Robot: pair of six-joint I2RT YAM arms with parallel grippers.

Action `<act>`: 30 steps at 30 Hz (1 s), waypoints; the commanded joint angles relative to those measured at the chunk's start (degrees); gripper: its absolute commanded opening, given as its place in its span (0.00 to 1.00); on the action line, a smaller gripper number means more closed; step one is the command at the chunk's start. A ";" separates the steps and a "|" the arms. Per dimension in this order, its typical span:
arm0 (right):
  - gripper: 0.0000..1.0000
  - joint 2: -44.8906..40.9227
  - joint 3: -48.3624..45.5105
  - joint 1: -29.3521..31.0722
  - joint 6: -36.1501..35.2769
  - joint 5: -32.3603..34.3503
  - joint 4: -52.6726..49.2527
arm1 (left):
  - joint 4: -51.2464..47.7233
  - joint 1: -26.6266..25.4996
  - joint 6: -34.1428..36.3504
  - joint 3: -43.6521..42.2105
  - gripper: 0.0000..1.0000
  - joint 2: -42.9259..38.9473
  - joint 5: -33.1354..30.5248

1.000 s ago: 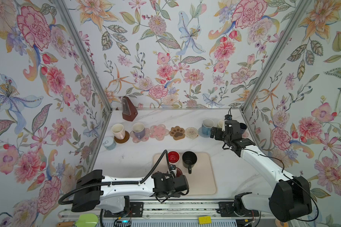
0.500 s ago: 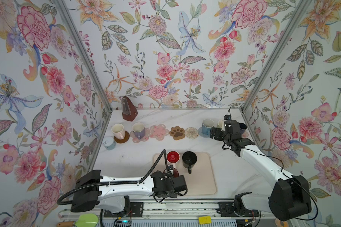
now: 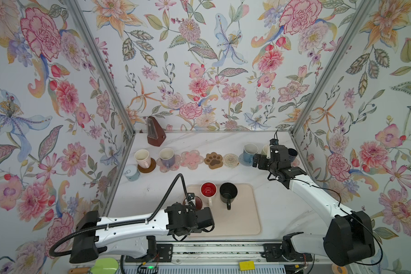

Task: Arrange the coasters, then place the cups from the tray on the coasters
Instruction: 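Lift the pink mug and carry it toward the pink flower coasters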

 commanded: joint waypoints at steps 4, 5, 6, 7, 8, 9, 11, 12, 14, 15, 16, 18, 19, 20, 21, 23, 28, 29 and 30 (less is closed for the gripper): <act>0.99 -0.42 0.11 -0.26 1.01 -0.86 0.09 | -3.68 10.08 9.93 5.03 0.00 -7.04 -10.36; 0.99 -0.44 0.29 -0.25 1.15 -0.95 -0.17 | -2.66 12.43 12.60 5.35 0.00 -7.99 -10.26; 0.99 -0.60 0.49 -0.21 1.20 -1.12 -0.39 | -1.61 14.72 15.14 5.62 0.00 -8.62 -10.15; 0.99 -0.66 0.56 -0.23 1.32 -1.14 -0.45 | -0.56 16.61 17.33 5.88 0.00 -8.93 -10.13; 0.99 -0.85 0.60 -0.25 1.33 -1.19 -0.50 | 0.79 18.70 19.52 6.09 0.00 -9.15 -10.12; 0.99 -0.98 0.64 -0.24 1.28 -1.19 -0.71 | 2.61 20.45 22.09 6.03 0.00 -9.09 -10.06; 0.99 -1.28 0.78 -0.21 1.33 -1.09 -1.13 | 6.59 23.79 26.64 5.68 0.00 -8.27 -9.45; 0.99 -1.35 0.78 -0.19 1.33 -1.13 -1.23 | 9.12 25.84 29.10 5.55 0.00 -7.43 -8.25; 0.99 -1.44 1.03 -0.26 1.26 -1.36 -1.83 | 14.22 29.38 33.23 5.74 0.00 -5.35 -6.09; 0.99 -1.42 1.31 -0.25 1.24 -1.29 -2.40 | 17.11 31.00 35.28 5.77 0.00 -4.11 -4.97; 0.99 -1.46 1.43 -0.21 1.07 -1.33 -2.74 | 19.93 32.23 37.18 5.70 0.00 -2.95 -3.66; 0.99 -1.75 1.74 -0.24 0.65 -0.92 -3.41 | 25.09 35.87 40.63 6.50 0.00 0.37 -0.53; 0.99 -1.95 1.79 -0.24 0.51 -0.83 -3.74 | 26.83 37.17 41.63 7.21 0.00 2.15 0.51; 0.99 -2.24 1.89 -0.20 0.45 -0.72 -3.96 | 28.32 38.51 42.93 8.29 0.00 4.24 1.43; 0.99 -2.47 1.88 -0.24 0.43 -0.63 -4.20 | 29.49 39.64 43.75 9.51 0.00 6.19 2.02; 0.99 -3.09 1.87 -0.21 0.54 -0.72 -4.66 | 32.17 41.66 45.09 11.49 0.00 9.43 3.35; 0.99 -4.22 2.41 -0.24 -0.11 -0.49 -7.22 | 37.41 45.67 46.79 15.57 0.00 16.98 8.23; 0.99 -4.57 2.23 -0.25 -0.35 -0.17 -7.33 | 37.54 45.82 47.40 16.71 0.00 18.66 8.35; 0.99 -4.98 1.94 -0.22 -0.47 0.15 -7.32 | 37.51 45.93 47.98 18.03 0.00 20.29 8.42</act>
